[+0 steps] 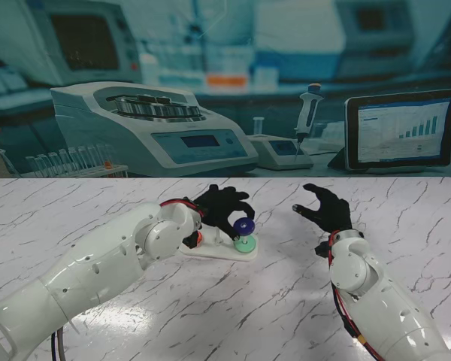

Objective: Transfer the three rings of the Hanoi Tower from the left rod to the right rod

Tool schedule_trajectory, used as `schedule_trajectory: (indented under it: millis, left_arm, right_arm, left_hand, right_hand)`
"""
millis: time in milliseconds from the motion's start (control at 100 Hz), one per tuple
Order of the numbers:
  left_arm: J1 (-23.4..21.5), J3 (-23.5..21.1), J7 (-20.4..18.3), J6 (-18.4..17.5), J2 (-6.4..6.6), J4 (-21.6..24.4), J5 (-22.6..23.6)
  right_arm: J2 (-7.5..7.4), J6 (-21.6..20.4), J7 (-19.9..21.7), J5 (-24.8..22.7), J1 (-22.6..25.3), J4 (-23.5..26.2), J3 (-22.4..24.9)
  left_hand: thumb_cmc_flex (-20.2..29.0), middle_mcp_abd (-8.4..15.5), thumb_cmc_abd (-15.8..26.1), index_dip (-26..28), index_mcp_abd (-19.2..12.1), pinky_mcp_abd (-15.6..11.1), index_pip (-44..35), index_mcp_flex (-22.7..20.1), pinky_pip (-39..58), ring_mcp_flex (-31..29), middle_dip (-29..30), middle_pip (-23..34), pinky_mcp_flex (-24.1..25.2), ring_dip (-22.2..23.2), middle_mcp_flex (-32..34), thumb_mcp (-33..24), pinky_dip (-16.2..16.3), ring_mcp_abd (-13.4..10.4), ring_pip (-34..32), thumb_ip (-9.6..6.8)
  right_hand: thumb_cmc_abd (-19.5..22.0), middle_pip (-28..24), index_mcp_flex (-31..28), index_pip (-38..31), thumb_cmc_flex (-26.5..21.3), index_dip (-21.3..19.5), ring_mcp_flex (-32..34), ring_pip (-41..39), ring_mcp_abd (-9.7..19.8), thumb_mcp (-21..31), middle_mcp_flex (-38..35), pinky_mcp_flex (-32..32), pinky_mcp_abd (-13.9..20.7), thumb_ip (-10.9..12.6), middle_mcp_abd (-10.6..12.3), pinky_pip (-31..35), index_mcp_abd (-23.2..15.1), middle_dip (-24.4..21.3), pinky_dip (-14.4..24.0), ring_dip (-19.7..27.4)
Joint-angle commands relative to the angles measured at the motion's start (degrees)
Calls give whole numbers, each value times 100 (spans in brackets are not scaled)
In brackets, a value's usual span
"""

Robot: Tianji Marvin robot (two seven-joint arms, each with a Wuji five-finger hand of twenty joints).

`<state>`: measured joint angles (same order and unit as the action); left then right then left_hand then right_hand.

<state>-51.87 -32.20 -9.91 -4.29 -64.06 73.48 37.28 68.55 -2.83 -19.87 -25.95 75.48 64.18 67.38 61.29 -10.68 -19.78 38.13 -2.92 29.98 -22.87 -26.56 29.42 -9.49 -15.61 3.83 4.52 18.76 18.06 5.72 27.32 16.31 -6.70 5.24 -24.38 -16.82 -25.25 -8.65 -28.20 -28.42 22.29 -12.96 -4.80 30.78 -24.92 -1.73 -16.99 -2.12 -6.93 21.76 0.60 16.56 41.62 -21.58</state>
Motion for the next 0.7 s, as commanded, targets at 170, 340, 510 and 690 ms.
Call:
schedule_trajectory:
  millis: [170,340,510,690]
  left_arm:
    - [90,141,-65,-113,-57,-159,-93]
    - [141,216,-66,-104,-80,-243,-143]
    - [181,278,1,-128,-123,-363,-208]
    - [209,303,7,-188,-155,-455,-332]
  right_arm:
    - [47,3,-26,5,39,17,-13]
    - [48,7,-26,8,43,17,-11]
    - [46,3,-24,5,47,18,-10]
    - [47,9,-26,5,50,18,-6]
  left_hand:
    - [358,29,312,221,-390,3,-1002,-621,169,-61,-22,-7,10,33,99,-342,55,-20,35,-18]
    - [331,36,324,173,-361,1,-953,-587,173,-52,-23,-11,15,33,88,-336,57,-22,37,-21]
    - [-206,-200,634,-454,268,5,71,-342,203,-30,-21,-20,15,35,39,-424,57,-16,35,-285]
    - [-438,-461,138,-954,933,51,1187,119,169,45,4,-81,57,23,-219,-554,49,49,56,-394]
  right_hand:
    - [37,11,-92,-73,-52,68,46,-42,-33,-68,-26,61,75,143,-7,27,-15,-36,93,-76]
    - [33,0,-101,-81,-54,64,53,-54,-52,-74,-44,58,52,144,-11,24,-10,-31,89,-78]
    - [41,-15,-107,-84,-43,63,59,-67,-47,-78,-54,49,36,145,-4,27,-23,-26,90,-81]
    - [45,-30,-105,-83,-31,66,63,-75,-29,-79,-61,37,45,145,20,33,-44,-22,92,-84]
